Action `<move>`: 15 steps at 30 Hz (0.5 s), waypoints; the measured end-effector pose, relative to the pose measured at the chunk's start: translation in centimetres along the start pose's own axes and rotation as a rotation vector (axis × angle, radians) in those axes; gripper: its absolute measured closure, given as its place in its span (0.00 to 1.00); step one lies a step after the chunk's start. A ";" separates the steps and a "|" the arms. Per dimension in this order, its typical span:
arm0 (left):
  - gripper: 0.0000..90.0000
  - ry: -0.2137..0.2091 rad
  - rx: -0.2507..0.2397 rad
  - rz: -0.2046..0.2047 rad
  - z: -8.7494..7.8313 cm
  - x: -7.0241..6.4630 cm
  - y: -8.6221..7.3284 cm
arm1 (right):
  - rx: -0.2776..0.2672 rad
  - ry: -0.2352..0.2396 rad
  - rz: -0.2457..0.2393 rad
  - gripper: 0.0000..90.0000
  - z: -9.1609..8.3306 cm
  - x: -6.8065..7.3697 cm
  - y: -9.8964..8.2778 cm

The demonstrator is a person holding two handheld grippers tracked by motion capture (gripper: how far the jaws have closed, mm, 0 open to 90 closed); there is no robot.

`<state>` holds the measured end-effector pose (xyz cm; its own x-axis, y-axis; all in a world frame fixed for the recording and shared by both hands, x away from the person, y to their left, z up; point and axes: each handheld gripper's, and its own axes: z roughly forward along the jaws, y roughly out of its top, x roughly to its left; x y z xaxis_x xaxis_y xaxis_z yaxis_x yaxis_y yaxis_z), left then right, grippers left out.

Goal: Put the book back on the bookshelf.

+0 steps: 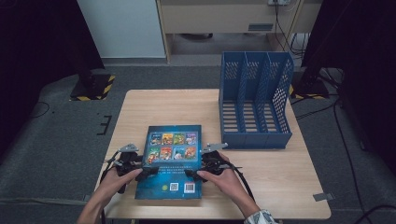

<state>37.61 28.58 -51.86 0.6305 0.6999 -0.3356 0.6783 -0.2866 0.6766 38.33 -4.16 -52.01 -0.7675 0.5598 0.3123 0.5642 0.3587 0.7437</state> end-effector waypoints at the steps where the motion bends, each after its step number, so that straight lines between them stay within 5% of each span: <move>1: 0.00 0.000 0.000 0.000 0.0 0.0 0.0 | -0.001 0.000 0.000 0.06 0.0 0.0 0.0; 10: 0.09 0.012 0.015 -0.028 -0.7 -0.2 0.2 | 0.047 -0.042 0.017 0.07 0.0 0.6 0.7; 15: 0.20 0.044 -0.039 -0.040 -1.9 -0.4 0.6 | 0.021 -0.065 0.017 0.14 -0.4 0.7 1.3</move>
<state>37.05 29.37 -50.04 0.5856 0.7386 -0.3340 0.6868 -0.2333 0.6884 38.38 -3.60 -50.56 -0.7366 0.6132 0.2854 0.5839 0.3635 0.7259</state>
